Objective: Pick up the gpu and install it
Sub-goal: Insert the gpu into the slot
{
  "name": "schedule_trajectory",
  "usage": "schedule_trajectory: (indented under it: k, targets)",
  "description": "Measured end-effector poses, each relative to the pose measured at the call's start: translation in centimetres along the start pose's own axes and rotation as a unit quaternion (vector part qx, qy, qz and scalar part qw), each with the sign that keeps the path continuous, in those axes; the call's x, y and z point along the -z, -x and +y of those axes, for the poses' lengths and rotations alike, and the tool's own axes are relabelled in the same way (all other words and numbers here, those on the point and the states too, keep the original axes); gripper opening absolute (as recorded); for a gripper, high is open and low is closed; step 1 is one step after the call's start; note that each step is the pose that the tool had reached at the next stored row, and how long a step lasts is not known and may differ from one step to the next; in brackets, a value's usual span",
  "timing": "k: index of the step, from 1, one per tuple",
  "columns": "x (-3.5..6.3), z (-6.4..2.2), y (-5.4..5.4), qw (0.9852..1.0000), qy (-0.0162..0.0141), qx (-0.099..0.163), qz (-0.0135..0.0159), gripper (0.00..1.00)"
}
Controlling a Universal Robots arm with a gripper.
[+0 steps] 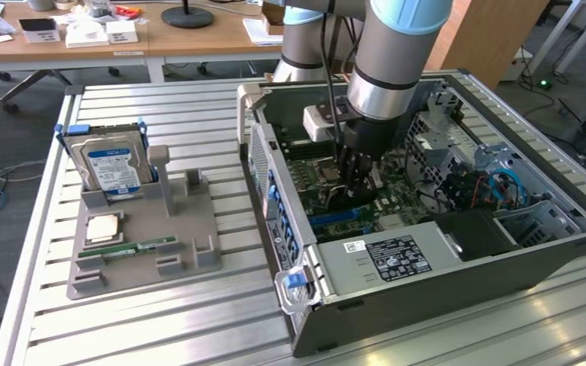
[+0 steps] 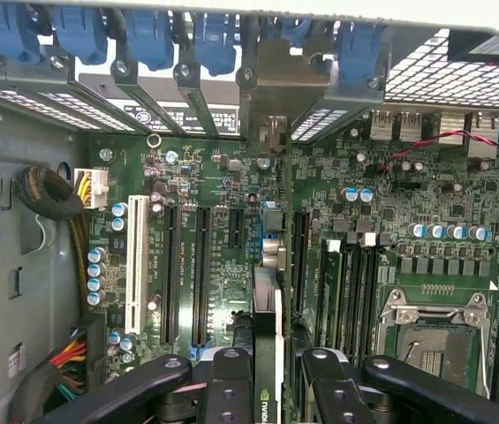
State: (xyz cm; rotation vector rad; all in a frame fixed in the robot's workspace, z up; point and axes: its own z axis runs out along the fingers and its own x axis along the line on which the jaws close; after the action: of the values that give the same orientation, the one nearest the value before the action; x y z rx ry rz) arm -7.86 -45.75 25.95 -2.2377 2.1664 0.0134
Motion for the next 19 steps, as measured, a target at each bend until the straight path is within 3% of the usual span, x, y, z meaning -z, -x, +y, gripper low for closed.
schedule_trajectory:
  k: [19]
  targets:
    - [-0.58, 0.15, -0.01, 1.0000, 0.0000, 0.000, 0.0000, 0.26]
